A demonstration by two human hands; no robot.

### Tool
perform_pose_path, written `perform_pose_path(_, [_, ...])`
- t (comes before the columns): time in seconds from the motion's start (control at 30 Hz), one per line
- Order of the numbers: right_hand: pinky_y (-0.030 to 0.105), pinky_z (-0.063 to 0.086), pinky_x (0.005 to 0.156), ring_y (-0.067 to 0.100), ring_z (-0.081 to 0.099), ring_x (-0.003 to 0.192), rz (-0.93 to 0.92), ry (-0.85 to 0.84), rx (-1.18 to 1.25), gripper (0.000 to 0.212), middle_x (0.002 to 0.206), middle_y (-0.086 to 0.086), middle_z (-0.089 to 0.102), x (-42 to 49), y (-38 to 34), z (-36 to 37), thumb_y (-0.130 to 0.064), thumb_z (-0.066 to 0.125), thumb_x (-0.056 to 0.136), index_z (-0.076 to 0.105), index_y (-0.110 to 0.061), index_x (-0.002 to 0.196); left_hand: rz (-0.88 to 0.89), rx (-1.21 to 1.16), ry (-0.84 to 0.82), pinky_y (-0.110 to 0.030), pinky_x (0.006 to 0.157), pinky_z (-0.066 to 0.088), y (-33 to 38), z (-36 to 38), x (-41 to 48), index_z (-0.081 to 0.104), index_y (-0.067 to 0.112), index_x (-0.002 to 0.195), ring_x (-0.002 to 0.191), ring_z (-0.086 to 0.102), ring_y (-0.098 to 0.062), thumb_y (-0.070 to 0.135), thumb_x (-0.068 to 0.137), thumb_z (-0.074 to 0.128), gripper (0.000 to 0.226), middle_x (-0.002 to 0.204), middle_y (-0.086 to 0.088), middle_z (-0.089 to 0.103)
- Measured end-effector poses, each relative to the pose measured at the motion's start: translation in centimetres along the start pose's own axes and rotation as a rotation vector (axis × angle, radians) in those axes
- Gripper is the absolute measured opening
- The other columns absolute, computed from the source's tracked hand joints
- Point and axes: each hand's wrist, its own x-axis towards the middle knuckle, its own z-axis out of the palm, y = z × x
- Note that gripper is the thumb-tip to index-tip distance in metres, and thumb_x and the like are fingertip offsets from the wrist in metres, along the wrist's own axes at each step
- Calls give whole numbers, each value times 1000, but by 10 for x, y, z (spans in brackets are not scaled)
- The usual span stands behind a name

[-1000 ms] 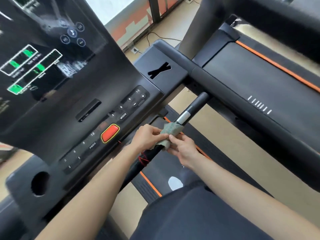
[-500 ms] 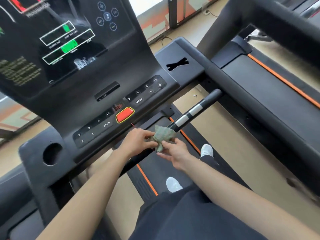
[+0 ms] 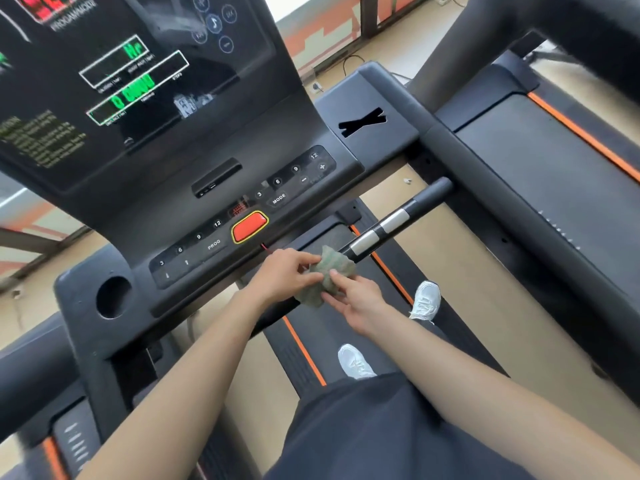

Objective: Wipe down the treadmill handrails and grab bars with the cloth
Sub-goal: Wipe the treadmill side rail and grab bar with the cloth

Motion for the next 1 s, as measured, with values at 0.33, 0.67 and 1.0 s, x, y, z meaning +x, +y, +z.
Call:
perform_pose_path(0.33, [32, 60, 73, 30, 71, 104, -144, 79, 46, 23, 114, 17, 72, 16, -63, -31, -6, 68, 94, 65, -3, 116, 30, -142, 138, -36, 94, 52, 55, 22, 44, 72, 29, 127, 104, 68, -14, 43, 91, 72, 38, 122, 6, 74])
perform_pose_path(0.67, [29, 58, 70, 21, 71, 87, -272, 161, 120, 19, 108, 15, 72, 25, -134, -57, -10, 62, 99, 65, -4, 116, 97, -235, 151, -39, 96, 53, 122, 31, 113, 73, 29, 124, 110, 68, -13, 44, 92, 70, 36, 121, 5, 74])
perform_pose_path(1.0, [34, 60, 77, 24, 73, 96, -294, 335, 369, 9, 102, 10, 76, 27, -171, -66, -15, 65, 98, 73, -10, 99, 79, -347, 160, -31, 83, 57, 175, 24, 169, 83, 29, 93, 87, 71, -6, 37, 88, 74, 13, 89, 8, 79])
